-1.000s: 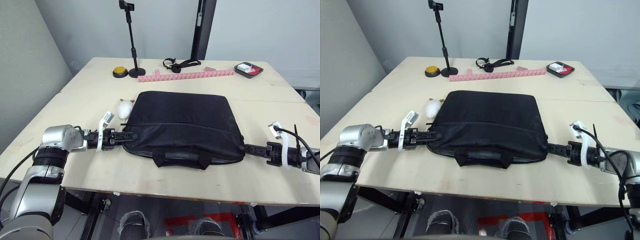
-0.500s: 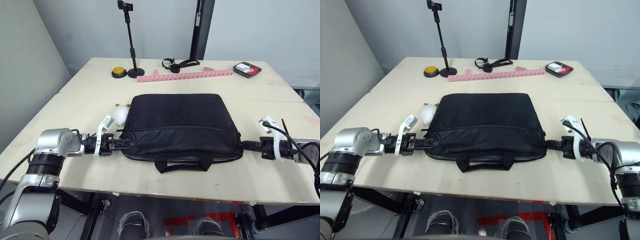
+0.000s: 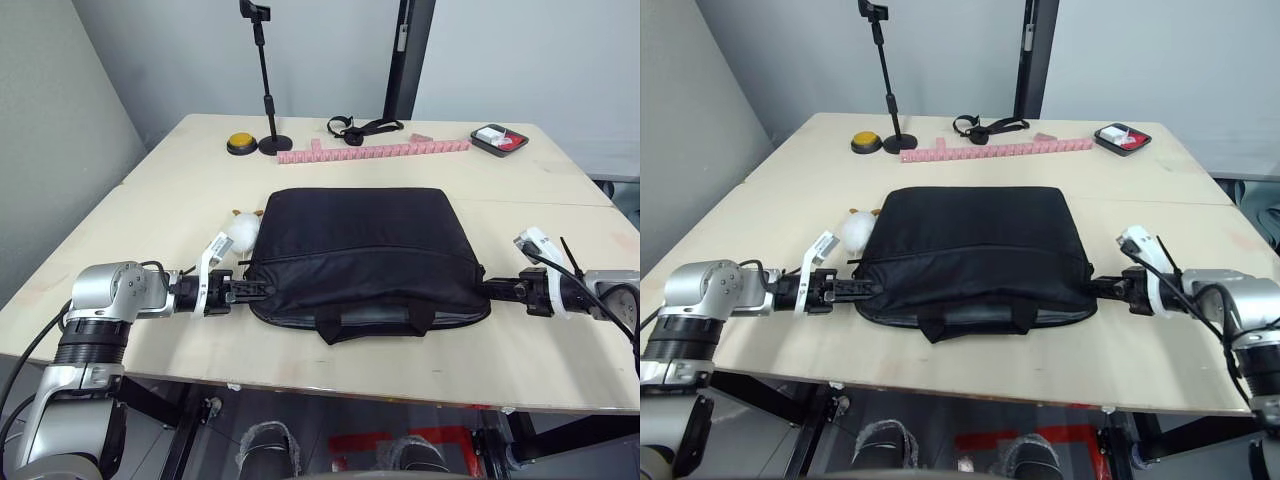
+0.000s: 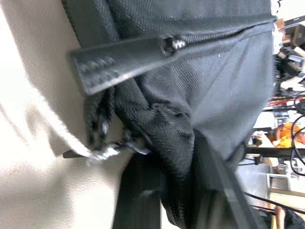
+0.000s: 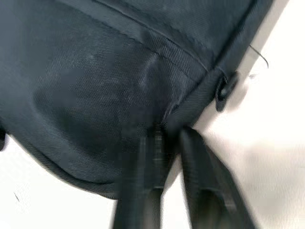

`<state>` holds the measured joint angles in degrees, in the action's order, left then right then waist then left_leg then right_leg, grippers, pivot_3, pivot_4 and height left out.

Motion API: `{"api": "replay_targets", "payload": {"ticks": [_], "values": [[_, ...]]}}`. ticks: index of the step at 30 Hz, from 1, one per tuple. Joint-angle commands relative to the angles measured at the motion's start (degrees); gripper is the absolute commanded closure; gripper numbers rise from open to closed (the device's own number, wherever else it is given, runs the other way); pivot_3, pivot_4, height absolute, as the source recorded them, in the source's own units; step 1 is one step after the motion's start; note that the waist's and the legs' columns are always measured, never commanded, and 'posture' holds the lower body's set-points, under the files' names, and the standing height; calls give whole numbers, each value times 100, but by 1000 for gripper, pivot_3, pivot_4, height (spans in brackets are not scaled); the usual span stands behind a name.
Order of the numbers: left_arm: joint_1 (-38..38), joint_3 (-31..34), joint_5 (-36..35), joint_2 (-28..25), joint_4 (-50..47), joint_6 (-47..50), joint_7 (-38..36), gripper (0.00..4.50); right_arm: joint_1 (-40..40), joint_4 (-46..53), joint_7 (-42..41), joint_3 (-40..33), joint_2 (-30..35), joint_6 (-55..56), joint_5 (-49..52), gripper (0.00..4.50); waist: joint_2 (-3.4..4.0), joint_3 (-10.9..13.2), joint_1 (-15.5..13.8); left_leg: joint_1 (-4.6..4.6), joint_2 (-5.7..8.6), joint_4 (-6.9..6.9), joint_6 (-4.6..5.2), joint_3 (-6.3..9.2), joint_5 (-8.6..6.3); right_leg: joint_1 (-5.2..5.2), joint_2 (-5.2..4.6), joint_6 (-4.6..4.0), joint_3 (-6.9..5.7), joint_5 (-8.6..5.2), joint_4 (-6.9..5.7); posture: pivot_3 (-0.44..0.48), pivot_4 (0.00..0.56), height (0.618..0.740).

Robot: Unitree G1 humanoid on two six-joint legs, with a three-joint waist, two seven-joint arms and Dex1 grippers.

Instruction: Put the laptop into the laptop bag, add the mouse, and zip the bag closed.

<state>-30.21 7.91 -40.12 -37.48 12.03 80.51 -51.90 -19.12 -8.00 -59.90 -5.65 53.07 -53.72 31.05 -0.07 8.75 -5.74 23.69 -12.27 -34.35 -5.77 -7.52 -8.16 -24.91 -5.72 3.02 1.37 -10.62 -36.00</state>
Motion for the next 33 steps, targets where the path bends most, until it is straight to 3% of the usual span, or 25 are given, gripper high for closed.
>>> {"api": "replay_targets", "payload": {"ticks": [1, 3, 7, 11, 15, 19, 23, 28, 33], "values": [[-217, 169, 147, -89, 249, -382, 146, 1824, 19, 169, -320, -112, 132, 93, 123, 2252, 0, 0, 2, -2, 0, 0, 0, 0, 0, 1, 1, 0, -1, 0, -1, 0, 150, 733], [-240, 217, 62, -286, 308, -414, -9, 1065, 83, 165, -428, -155, 270, 50, 118, 1495, 0, 0, 10, -2, 0, 0, 0, 0, 0, 1, 1, 0, 0, 0, -1, 0, 150, 733], [-126, 221, -6, -762, 254, -546, -333, 1020, 177, 127, -535, -408, 567, -95, 210, 145, 0, 0, 30, 2, -1, 9, -1, -2, 0, -6, 3, 1, 0, -1, 5, 0, 150, 733], [378, 193, -94, -1664, -681, -1113, -1124, 1020, 454, 386, -824, -1242, 1017, 44, 502, 145, -2, 1, 24, 10, -1, 21, -1, -5, -1, -12, 3, 1, 0, -1, 22, 0, 150, 733], [737, 618, -78, -2153, -1493, -2761, -2187, 1020, 950, 1438, -1113, -1843, 1187, -52, 955, 145, -2, 1, -12, 7, -3, 34, 0, -6, -1, -9, 3, 2, -3, -1, 36, 0, 150, 733], [542, 782, -429, -2379, -2209, -3250, -2885, 1020, 1272, 2286, -1186, -1811, 1211, -59, 1179, 1098, -3, 1, -53, -6, -4, 31, 0, -7, -1, 4, 2, 1, -2, -1, 35, 0, 150, 733], [420, 665, -637, -2609, -2690, -3458, -3331, 1020, 1339, 2609, -1103, -1487, 1162, 12, 1177, 2619, -1, -1, -37, -8, -3, 28, 0, -14, -2, 0, 0, 1, 5, -2, 31, 0, 150, 733], [-58, 381, -828, -2723, -3089, -3581, -3676, 1020, 1015, 2729, -812, -335, 975, -62, 937, 4393, -1, -1, 4, -13, -4, 28, -2, -15, -2, -4, 3, 2, 6, -2, 18, 0, 150, 733], [-112, 47, -633, -2577, -3092, -3870, -3713, 1020, 643, 2492, -366, 629, 540, 304, 235, 4454, 5, -5, 23, -3, -4, 30, -4, -21, -2, -17, 2, 3, 10, -3, 16, 0, 150, 733]]}}
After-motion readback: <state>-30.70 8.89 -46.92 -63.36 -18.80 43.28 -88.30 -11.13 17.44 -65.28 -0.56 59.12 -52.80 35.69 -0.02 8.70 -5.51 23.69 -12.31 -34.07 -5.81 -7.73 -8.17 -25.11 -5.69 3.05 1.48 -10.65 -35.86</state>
